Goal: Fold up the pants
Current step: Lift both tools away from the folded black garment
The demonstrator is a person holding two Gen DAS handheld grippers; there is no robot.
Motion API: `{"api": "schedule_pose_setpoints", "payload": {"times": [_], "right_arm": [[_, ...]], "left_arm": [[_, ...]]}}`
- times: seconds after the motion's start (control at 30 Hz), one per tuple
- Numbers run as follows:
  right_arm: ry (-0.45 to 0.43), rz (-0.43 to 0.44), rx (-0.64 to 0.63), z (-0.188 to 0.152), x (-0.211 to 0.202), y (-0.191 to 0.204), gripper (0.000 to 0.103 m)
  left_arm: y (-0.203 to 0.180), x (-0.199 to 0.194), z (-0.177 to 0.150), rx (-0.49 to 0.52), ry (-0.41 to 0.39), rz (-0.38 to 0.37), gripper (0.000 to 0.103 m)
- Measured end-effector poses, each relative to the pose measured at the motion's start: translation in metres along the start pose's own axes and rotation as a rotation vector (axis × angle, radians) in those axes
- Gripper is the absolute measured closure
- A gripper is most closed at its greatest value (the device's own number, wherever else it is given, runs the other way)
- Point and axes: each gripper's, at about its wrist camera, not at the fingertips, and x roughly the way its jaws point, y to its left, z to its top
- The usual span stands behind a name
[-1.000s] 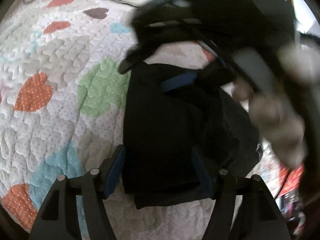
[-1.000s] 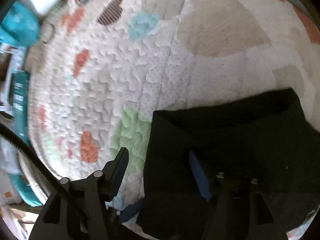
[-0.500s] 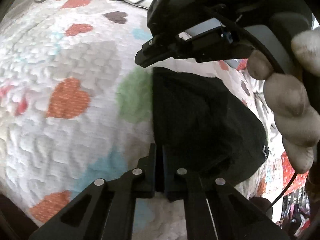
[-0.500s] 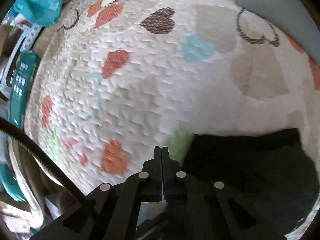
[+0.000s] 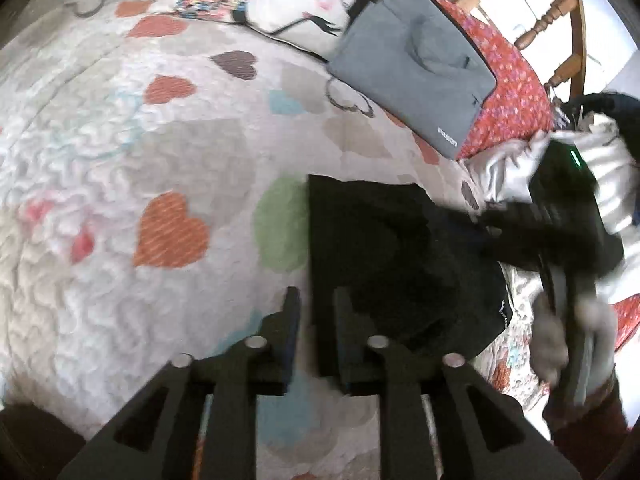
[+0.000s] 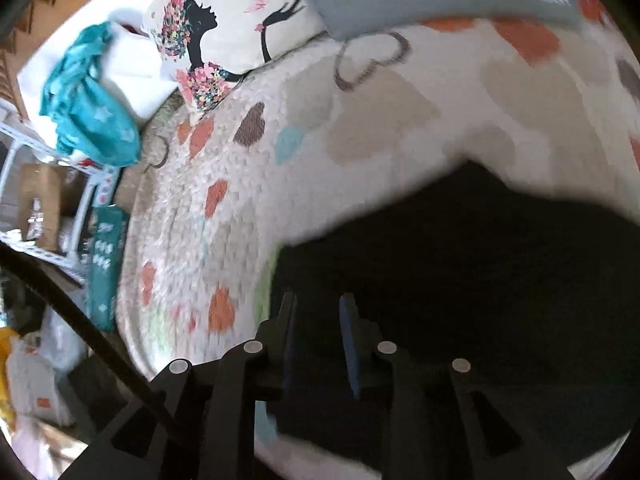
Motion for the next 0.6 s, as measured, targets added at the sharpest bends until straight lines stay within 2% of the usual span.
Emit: {"api": "schedule_pose_setpoints", "payload": {"times": [0.07, 0.13, 0.17, 0.2, 0.23, 0.27, 0.37, 0.4, 0.43, 0.47, 0.6], "right_arm": [[0.015, -0.013, 0.025, -0.021, -0.006, -0.022, 0.079], [0.026, -0.131, 0.06, -0.037, -0.001, -0.045, 0.08], [0.023, -0.2, 0.084, -0.044, -0.002, -0.061, 0.086], [-0.014, -0.152, 0.117, -0.051, -0.008, -0.075, 0.089], [-0.042, -0.095, 0.156, -0.056, -0.019, -0.086, 0.087], [-0.077, -0.078, 0.192, -0.062, -0.031, -0.093, 0.084], [-0.207, -0.009, 0.241, -0.081, -0.08, -0.114, 0.065], [-0.253, 0.014, 0.267, -0.09, -0.103, -0.127, 0.056], [-0.287, 0.014, 0.286, -0.096, -0.119, -0.137, 0.048], [-0.316, 0.006, 0.304, -0.101, -0.135, -0.148, 0.045], [-0.402, -0.039, 0.412, -0.126, -0.18, -0.203, 0.04]], "left_arm": [[-0.008, 0.013, 0.007, 0.027, 0.025, 0.007, 0.081], [-0.024, 0.017, -0.005, 0.074, 0.059, 0.031, 0.08], [-0.028, 0.018, -0.01, 0.089, 0.068, 0.04, 0.08], [-0.033, 0.02, -0.012, 0.106, 0.073, 0.045, 0.08], [-0.043, 0.018, -0.013, 0.137, 0.072, 0.048, 0.08], [-0.048, 0.016, -0.013, 0.158, 0.07, 0.052, 0.078], [-0.075, 0.012, -0.01, 0.237, 0.069, 0.05, 0.062], [-0.082, 0.012, -0.008, 0.252, 0.072, 0.047, 0.059], [-0.096, 0.017, -0.004, 0.282, 0.085, 0.042, 0.058], [-0.109, 0.023, -0.001, 0.307, 0.101, 0.035, 0.057], [-0.166, 0.056, 0.006, 0.424, 0.182, 0.005, 0.052]]}}
